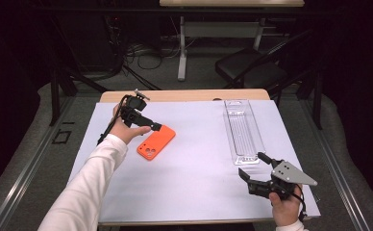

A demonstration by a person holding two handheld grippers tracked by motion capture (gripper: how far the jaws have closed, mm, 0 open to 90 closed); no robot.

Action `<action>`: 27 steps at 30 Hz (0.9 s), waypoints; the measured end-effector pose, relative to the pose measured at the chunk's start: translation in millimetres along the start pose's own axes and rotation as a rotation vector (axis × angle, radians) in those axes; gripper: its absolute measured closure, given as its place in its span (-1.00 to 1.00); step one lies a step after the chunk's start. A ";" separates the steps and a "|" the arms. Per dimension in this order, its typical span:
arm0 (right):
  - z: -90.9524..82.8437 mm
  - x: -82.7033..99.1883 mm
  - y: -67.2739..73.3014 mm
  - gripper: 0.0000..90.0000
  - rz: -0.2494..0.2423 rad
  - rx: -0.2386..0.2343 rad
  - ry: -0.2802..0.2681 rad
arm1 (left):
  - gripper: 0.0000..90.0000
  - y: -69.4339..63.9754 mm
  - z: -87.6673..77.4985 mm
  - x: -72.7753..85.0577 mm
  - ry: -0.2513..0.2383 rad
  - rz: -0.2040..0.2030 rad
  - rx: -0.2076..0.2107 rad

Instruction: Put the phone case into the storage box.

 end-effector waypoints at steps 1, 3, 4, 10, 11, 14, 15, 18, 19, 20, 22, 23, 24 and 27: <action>-0.2 0.0 -0.4 -0.69 -0.003 0.001 0.002 | -0.99 0.2 3.8 -2.7 0.013 -0.001 -0.003; -0.4 0.1 -0.4 -0.69 0.000 0.001 0.004 | -0.99 0.4 5.8 -3.9 0.021 0.002 -0.008; -0.2 0.3 -0.7 -0.68 0.001 -0.003 0.004 | -0.99 1.0 9.3 -6.1 0.038 0.008 -0.018; -0.1 0.6 -1.2 -0.68 0.001 -0.004 0.005 | -0.99 2.5 14.8 -9.4 0.045 0.009 -0.017; 0.2 0.9 -1.5 -0.68 0.004 -0.006 0.006 | -0.99 3.2 15.9 -9.7 0.045 0.008 -0.014; 0.5 1.1 -1.5 -0.68 0.008 -0.008 0.007 | -0.99 5.4 18.3 -9.8 0.052 0.004 -0.012; 0.5 1.1 -1.5 -0.68 0.008 -0.008 0.007 | -0.99 6.4 19.2 -9.7 0.052 0.000 -0.011; 1.0 1.3 -1.3 -0.68 0.009 -0.012 0.009 | -0.99 11.9 23.0 -9.9 0.058 -0.001 -0.016; 1.3 1.4 -1.3 -0.68 0.010 -0.013 0.008 | -0.99 11.9 23.0 -9.9 0.058 -0.001 -0.016; 1.2 1.5 -1.4 -0.68 0.008 -0.013 0.011 | -0.99 13.2 24.1 -9.9 0.058 -0.003 -0.019; 1.4 1.6 -1.4 -0.68 0.007 -0.014 0.013 | -0.99 17.5 27.2 -10.2 0.059 -0.014 -0.008; 1.7 1.7 -1.2 -0.68 0.008 -0.016 0.010 | -0.99 19.2 28.3 -10.4 0.061 -0.016 -0.001; 1.7 1.8 -1.2 -0.68 0.007 -0.016 0.012 | -0.99 21.0 29.4 -10.6 0.061 -0.020 0.006; 2.0 2.0 -1.1 -0.68 0.008 -0.020 0.017 | -0.97 24.5 31.1 -10.9 0.059 -0.031 0.006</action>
Point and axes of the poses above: each handheld gripper's, and its own axes: z roughly forward along the jaws, x roughly out of its underside, y roughly to its left, the point moved 1 cm from there along z, roughly forward along the jaws, and after that the axes turned 12 degrees about x, right-handed, at the moved point
